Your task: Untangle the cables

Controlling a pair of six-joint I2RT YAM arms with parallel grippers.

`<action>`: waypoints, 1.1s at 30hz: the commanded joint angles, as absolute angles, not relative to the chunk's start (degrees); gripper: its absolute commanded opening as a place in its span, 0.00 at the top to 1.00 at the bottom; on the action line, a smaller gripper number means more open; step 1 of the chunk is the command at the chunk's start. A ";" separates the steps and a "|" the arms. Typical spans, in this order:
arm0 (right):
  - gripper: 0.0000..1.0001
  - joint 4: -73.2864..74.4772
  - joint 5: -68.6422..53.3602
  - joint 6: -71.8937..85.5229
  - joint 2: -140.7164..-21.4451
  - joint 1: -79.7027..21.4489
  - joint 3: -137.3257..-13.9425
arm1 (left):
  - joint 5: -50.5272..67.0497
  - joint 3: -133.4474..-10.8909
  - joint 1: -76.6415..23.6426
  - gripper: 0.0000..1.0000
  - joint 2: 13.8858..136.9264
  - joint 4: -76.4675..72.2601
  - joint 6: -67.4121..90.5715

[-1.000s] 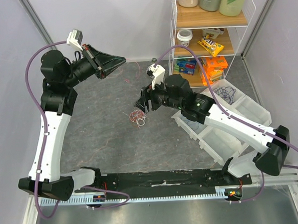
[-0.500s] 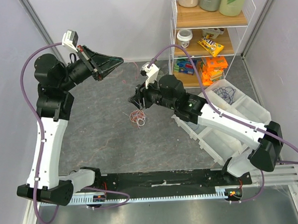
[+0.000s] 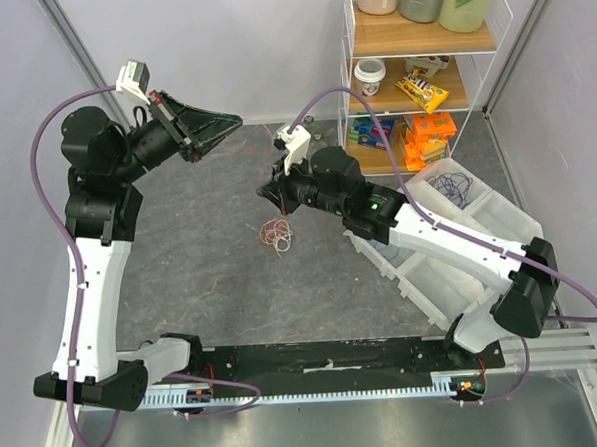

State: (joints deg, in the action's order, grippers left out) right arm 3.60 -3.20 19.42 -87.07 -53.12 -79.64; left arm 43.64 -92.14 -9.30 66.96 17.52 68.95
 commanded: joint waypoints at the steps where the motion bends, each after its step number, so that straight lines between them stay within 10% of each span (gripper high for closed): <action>1: 1.00 5.18 -2.73 18.81 -82.98 -53.26 -86.48 | 38.08 -95.62 -7.74 0.98 65.31 30.29 57.07; 23: 1.00 10.11 -2.55 24.87 -82.35 -53.26 -114.51 | 38.85 -71.82 -7.21 0.96 59.33 30.23 58.36; 33: 1.00 10.63 -4.39 25.31 -87.97 -53.26 -130.85 | 39.64 -69.17 -7.38 0.64 57.04 27.95 58.80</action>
State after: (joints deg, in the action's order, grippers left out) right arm 15.05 -3.25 25.06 -87.26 -53.15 -121.91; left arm 37.80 -68.95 -7.46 58.04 30.48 58.33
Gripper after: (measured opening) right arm 0.007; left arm 0.278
